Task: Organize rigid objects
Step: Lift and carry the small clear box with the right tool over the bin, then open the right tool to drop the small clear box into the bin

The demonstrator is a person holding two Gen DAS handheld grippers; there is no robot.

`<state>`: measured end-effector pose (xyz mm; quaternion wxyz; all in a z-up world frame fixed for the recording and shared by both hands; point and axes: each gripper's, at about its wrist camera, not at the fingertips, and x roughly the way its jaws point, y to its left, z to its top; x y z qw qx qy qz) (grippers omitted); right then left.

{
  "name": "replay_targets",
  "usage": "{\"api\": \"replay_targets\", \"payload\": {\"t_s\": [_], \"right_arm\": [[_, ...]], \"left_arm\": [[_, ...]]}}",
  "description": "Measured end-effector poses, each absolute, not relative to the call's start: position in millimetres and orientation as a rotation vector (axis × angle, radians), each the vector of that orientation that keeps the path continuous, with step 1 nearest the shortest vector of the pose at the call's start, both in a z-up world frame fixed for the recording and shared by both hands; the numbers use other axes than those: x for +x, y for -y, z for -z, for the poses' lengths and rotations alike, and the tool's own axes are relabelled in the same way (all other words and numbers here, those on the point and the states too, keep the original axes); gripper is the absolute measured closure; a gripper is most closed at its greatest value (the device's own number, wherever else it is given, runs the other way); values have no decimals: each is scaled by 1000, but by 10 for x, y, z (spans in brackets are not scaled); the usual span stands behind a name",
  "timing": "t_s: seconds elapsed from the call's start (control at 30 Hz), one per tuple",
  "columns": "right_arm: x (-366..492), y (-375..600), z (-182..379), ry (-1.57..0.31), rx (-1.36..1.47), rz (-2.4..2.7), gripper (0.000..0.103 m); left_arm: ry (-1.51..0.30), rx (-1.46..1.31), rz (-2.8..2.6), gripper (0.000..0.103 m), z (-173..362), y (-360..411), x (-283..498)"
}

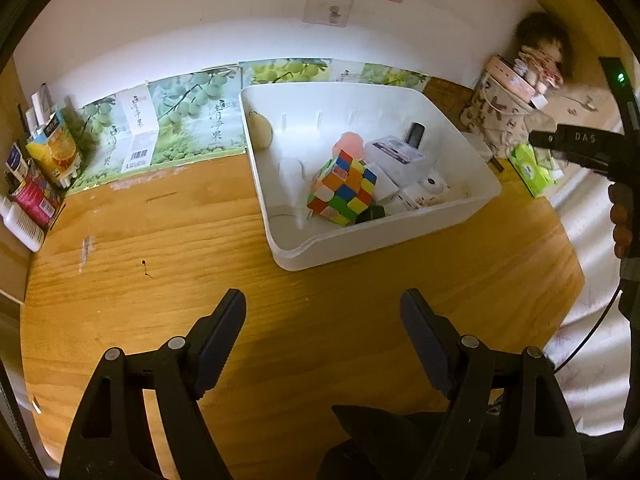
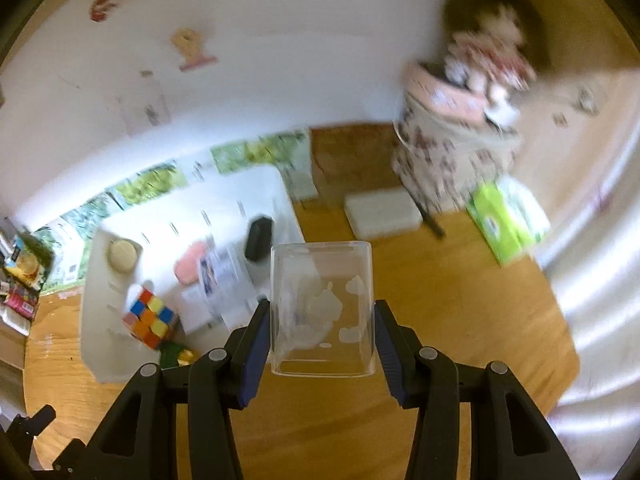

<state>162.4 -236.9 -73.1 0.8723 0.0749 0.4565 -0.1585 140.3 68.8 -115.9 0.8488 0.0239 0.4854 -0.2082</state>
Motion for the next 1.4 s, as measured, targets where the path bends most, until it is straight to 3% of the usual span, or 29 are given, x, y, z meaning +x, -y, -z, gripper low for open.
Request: {"api": "replay_targets", "payload": {"t_s": [0.43,0.83,1.07,1.4], "right_arm": [[2127,2137,622,-848,17,-7,53],[2059,2183,672,-791,-71,-268,52],[1859,2346,655,-779,-43,-346,22],[1294,2539,1068,-910,-1,-358,18]], "left_arm": [[-958,-127,298,21,1046,-285,1368],[-919,-173,140,21,983,110,1062],[-883,-155,94,21,879,326,859],[-829,-128,39,21,716,453,620]]}}
